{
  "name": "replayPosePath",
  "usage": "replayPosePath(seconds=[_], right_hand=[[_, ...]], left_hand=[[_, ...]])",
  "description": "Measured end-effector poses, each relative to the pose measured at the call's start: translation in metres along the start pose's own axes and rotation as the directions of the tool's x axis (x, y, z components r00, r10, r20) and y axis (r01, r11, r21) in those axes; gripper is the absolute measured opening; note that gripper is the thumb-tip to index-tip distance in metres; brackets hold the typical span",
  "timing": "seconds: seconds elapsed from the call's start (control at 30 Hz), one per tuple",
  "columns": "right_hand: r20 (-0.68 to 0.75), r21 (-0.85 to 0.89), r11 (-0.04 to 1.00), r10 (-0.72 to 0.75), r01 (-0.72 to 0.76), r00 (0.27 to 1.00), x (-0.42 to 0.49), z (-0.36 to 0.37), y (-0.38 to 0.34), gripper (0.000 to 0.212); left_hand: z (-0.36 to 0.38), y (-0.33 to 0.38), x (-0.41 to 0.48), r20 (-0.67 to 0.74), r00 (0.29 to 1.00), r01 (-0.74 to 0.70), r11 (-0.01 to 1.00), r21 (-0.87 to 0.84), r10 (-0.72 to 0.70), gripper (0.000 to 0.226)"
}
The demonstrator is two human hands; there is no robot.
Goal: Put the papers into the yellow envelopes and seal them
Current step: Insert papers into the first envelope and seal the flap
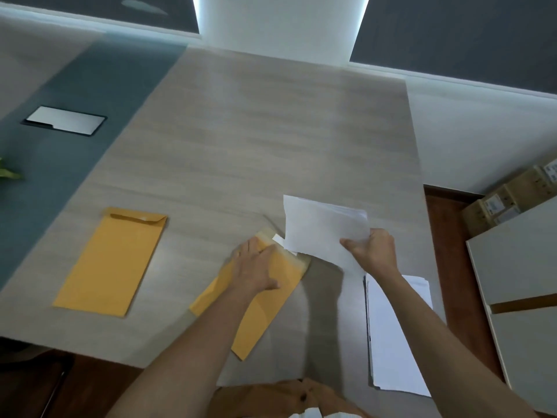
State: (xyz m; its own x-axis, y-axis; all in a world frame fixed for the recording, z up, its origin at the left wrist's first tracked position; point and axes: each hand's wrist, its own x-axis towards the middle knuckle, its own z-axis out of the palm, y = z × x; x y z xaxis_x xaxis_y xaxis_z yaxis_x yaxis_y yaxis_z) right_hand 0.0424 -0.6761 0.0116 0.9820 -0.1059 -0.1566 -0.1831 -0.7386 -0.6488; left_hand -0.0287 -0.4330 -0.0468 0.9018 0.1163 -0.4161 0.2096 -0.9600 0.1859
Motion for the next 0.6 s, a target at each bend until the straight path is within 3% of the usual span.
replayPosePath(seconds=[0.23,0.37,0.6], right_hand=[[0.106,0.055,0.998,0.019,-0.025,0.994,0.015,-0.004,-0.005,0.029],[0.228,0.057,0.997,0.036,-0.05,0.973,0.026,-0.004,-0.002,0.032],[0.508,0.026,0.994,0.076,-0.104,0.858,0.053,0.006,0.002,0.029]], left_hand=[[-0.005,-0.001,0.007,-0.033,0.999,0.031,0.998,0.059,-0.029,0.1],[-0.005,-0.011,0.003,-0.062,0.997,-0.038,0.999,0.026,0.04,0.098],[-0.001,-0.028,0.002,-0.054,0.979,-0.195,0.981,0.006,0.195,0.105]])
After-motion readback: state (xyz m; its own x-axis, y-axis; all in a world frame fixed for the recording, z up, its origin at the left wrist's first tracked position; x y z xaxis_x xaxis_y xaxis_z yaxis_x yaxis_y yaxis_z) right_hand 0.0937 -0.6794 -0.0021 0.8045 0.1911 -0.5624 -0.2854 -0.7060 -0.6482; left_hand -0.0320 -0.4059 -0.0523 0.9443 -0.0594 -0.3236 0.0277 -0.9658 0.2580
